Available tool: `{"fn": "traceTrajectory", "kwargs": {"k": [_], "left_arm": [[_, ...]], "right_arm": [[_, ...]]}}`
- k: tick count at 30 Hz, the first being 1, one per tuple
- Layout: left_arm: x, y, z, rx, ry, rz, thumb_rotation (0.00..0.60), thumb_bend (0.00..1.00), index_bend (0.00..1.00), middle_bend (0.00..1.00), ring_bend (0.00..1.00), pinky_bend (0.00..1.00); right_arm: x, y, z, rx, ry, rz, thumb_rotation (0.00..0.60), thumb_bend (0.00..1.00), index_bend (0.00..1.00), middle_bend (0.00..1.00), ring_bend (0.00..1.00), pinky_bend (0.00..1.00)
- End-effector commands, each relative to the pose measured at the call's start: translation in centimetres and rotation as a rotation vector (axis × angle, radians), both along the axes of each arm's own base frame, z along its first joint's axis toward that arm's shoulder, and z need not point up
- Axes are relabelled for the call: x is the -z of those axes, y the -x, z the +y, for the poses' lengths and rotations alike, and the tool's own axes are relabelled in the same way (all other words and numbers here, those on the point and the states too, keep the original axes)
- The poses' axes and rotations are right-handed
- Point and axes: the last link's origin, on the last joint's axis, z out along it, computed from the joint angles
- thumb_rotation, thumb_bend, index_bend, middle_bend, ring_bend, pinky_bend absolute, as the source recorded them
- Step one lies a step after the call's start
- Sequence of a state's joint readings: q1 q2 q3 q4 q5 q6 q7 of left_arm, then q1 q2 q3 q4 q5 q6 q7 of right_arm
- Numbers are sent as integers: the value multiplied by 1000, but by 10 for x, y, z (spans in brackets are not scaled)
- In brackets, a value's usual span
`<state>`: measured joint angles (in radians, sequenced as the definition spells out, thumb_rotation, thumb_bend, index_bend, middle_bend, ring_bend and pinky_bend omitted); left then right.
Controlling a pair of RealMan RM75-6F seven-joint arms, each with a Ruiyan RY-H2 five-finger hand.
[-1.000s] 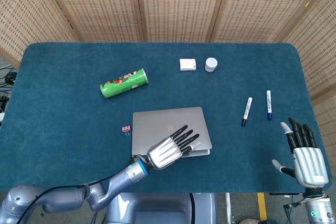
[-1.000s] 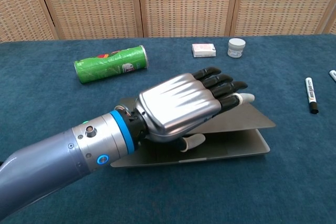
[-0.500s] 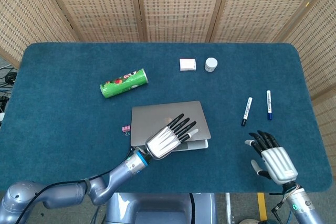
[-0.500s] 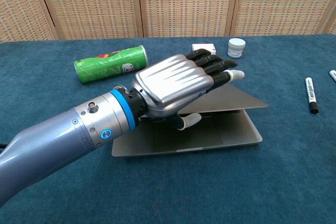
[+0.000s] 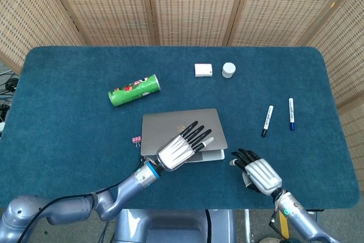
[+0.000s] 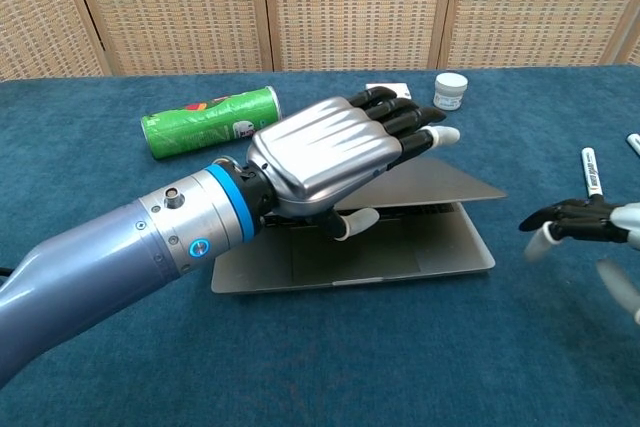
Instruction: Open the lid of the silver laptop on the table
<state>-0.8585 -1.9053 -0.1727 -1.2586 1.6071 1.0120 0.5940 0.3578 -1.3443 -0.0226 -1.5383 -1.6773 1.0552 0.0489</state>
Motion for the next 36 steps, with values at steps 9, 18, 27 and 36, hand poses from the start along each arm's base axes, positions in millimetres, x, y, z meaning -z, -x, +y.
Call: {"fn": "traceTrajectory", "kwargs": {"k": [9, 18, 27, 36], "left_arm": [[1, 4, 3, -10, 1, 1, 600, 421, 0, 0, 0, 0], [1, 4, 4, -10, 2, -3, 600, 421, 0, 0, 0, 0], [1, 2, 5, -10, 0, -10, 600, 421, 0, 0, 0, 0], [-6, 5, 10, -13, -23, -8, 600, 419, 0, 0, 0, 0]], "right_arm": [[32, -22, -20, 15, -11, 6, 600, 948, 115, 64, 8, 122], [46, -29, -22, 29, -30, 46, 600, 956, 111, 68, 8, 122], [57, -30, -22, 18, -48, 116, 600, 956, 111, 117, 32, 122], [57, -24, -20, 28, -62, 185, 600, 956, 114, 150, 58, 122]]}}
